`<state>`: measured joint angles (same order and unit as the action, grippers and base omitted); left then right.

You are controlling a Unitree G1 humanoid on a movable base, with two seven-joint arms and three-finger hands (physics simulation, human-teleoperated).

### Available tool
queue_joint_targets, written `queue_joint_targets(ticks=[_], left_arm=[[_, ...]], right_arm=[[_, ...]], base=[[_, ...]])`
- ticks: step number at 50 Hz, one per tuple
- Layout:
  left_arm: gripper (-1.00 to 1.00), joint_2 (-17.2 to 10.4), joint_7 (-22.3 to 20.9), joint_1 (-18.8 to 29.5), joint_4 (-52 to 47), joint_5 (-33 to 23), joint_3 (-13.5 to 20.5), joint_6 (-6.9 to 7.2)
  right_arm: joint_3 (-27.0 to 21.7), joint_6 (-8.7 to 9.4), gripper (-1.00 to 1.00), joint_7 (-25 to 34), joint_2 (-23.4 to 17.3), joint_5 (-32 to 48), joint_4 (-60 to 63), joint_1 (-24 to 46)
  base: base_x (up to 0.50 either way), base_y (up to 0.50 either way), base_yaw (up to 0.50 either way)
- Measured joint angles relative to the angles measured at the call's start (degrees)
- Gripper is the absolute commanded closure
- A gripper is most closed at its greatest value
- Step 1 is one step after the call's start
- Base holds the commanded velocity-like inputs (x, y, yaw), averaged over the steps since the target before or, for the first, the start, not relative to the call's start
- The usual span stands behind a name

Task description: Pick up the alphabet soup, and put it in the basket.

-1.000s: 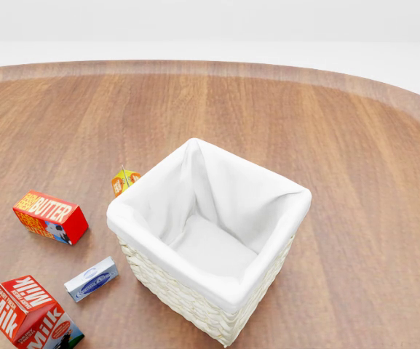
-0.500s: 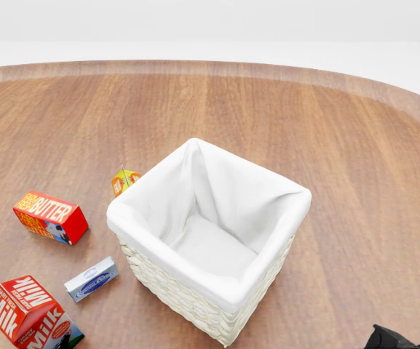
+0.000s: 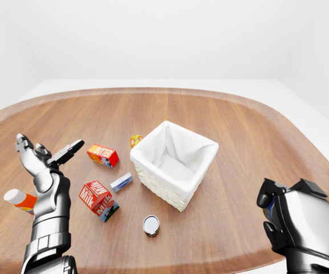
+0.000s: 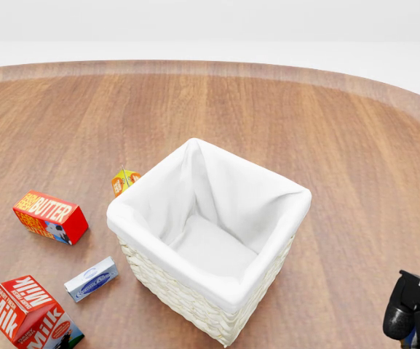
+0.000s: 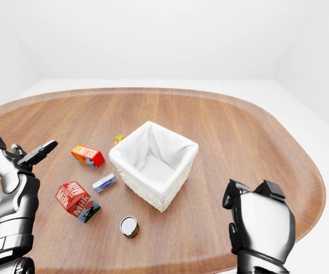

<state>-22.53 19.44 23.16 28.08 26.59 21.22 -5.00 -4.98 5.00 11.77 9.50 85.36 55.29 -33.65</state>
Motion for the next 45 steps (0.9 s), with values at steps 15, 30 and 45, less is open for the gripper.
queue_joint_targets(ticks=[15, 30, 45], left_arm=[[-1.0, -0.1, 0.0, 0.2, 0.7, 0.1, -0.1, 0.0], [-1.0, -0.1, 0.2, -0.2, -0.6, 0.4, 0.2, 0.0], [-1.0, -0.1, 0.0, -0.2, -0.9, 0.6, 0.2, 0.0]], right_arm=[[8.6, 0.0, 1.0, 15.9, -1.8, 14.2, -1.7, 17.6], [15.6, 0.0, 1.0, 21.7, -1.8, 21.6, -9.1, 30.0], [19.6, 0.0, 1.0, 20.8, -1.5, 17.7, -11.1, 32.2]], base=[[0.0, 0.0, 0.0], [0.0, 0.0, 0.0], [0.0, 0.0, 0.0]])
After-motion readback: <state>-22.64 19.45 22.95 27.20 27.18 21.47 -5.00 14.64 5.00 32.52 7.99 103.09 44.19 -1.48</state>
